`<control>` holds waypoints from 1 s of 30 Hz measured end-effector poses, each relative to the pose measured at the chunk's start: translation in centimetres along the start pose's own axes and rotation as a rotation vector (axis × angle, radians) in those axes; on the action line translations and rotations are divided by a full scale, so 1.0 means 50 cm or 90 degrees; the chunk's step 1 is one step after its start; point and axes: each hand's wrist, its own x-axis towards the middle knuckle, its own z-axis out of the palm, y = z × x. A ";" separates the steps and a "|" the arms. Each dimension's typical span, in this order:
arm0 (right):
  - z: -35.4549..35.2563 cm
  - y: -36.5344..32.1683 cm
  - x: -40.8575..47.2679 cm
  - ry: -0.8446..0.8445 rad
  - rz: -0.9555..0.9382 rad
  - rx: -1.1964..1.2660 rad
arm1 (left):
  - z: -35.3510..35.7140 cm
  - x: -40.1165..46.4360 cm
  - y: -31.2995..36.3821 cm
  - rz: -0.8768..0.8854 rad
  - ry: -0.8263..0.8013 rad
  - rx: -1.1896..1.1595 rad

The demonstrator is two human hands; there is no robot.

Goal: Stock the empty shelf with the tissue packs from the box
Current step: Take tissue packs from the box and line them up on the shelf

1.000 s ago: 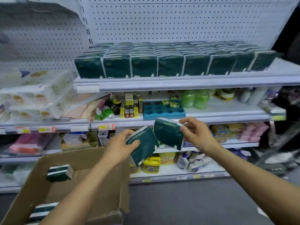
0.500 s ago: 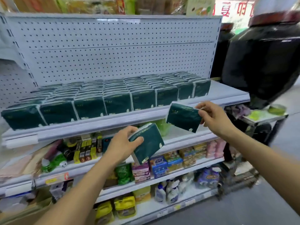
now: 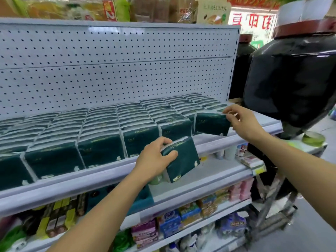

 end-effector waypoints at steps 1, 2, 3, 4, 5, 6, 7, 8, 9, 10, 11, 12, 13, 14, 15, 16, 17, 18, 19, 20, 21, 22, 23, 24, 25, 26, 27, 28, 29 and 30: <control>0.005 0.005 0.010 -0.014 -0.005 -0.007 | 0.007 0.013 0.002 0.002 -0.002 0.000; 0.009 0.010 0.020 -0.025 -0.011 -0.016 | 0.012 0.025 0.004 0.002 -0.004 -0.001; 0.012 0.015 0.029 -0.035 -0.015 -0.027 | 0.016 0.034 0.006 0.001 -0.006 -0.001; 0.016 0.022 0.038 -0.045 -0.015 -0.033 | 0.020 0.043 0.006 0.000 -0.004 -0.002; 0.020 0.026 0.046 -0.058 -0.013 -0.032 | 0.022 0.049 0.007 -0.003 -0.003 -0.002; 0.027 0.031 0.054 -0.070 -0.008 -0.021 | 0.024 0.053 0.008 -0.006 -0.001 -0.002; 0.035 0.035 0.060 -0.079 -0.002 -0.004 | 0.025 0.056 0.009 -0.012 0.000 -0.002; 0.044 0.040 0.067 -0.085 0.003 0.015 | 0.026 0.058 0.009 -0.018 0.003 -0.003; 0.052 0.042 0.072 -0.090 0.005 0.031 | 0.028 0.060 0.008 -0.025 0.007 -0.004; 0.061 0.047 0.077 -0.091 0.004 0.044 | 0.029 0.062 0.007 -0.034 0.012 -0.005; 0.067 0.050 0.079 -0.092 -0.001 0.053 | 0.030 0.063 0.008 -0.041 0.017 -0.008; 0.072 0.053 0.080 -0.091 -0.009 0.056 | 0.032 0.064 0.008 -0.049 0.024 -0.012; 0.075 0.056 0.080 -0.089 -0.020 0.051 | 0.035 0.065 0.011 -0.057 0.030 -0.018; 0.076 0.058 0.080 -0.087 -0.032 0.045 | 0.038 0.065 0.013 -0.063 0.035 -0.022; 0.074 0.061 0.079 -0.087 -0.040 0.042 | 0.043 0.064 0.018 -0.066 0.039 -0.028; 0.072 0.065 0.078 -0.092 -0.043 0.043 | 0.049 0.064 0.023 -0.068 0.041 -0.034; 0.069 0.068 0.077 -0.101 -0.044 0.042 | 0.055 0.064 0.027 -0.068 0.044 -0.039; 0.065 0.071 0.076 -0.114 -0.045 0.042 | 0.062 0.065 0.032 -0.070 0.047 -0.043; 0.062 0.073 0.074 -0.125 -0.047 0.043 | 0.069 0.067 0.037 -0.073 0.049 -0.048; 0.059 0.075 0.071 -0.123 -0.053 0.041 | 0.076 0.068 0.040 -0.077 0.051 -0.056; 0.055 0.076 0.067 -0.102 -0.064 0.031 | 0.085 0.069 0.044 -0.080 0.050 -0.065; 0.049 0.074 0.061 -0.072 -0.080 0.018 | 0.093 0.071 0.049 -0.081 0.049 -0.074; 0.040 0.069 0.053 -0.052 -0.100 0.014 | 0.103 0.073 0.055 -0.075 0.046 -0.084; 0.031 0.061 0.044 -0.065 -0.120 0.029 | 0.112 0.075 0.062 -0.061 0.041 -0.092; 0.023 0.051 0.034 -0.119 -0.140 0.066 | 0.122 0.077 0.070 -0.040 0.036 -0.099; 0.018 0.041 0.022 -0.206 -0.157 0.105 | 0.133 0.081 0.079 -0.015 0.030 -0.104; 0.015 0.032 0.012 -0.297 -0.173 0.127 | 0.143 0.085 0.089 0.012 0.025 -0.104; 0.014 0.028 0.005 -0.366 -0.189 0.131 | 0.155 0.089 0.097 0.035 0.024 -0.099; 0.014 0.032 0.003 -0.404 -0.196 0.130 | 0.167 0.095 0.104 0.053 0.026 -0.086; 0.010 0.040 0.004 -0.418 -0.190 0.133 | 0.179 0.101 0.109 0.068 0.032 -0.068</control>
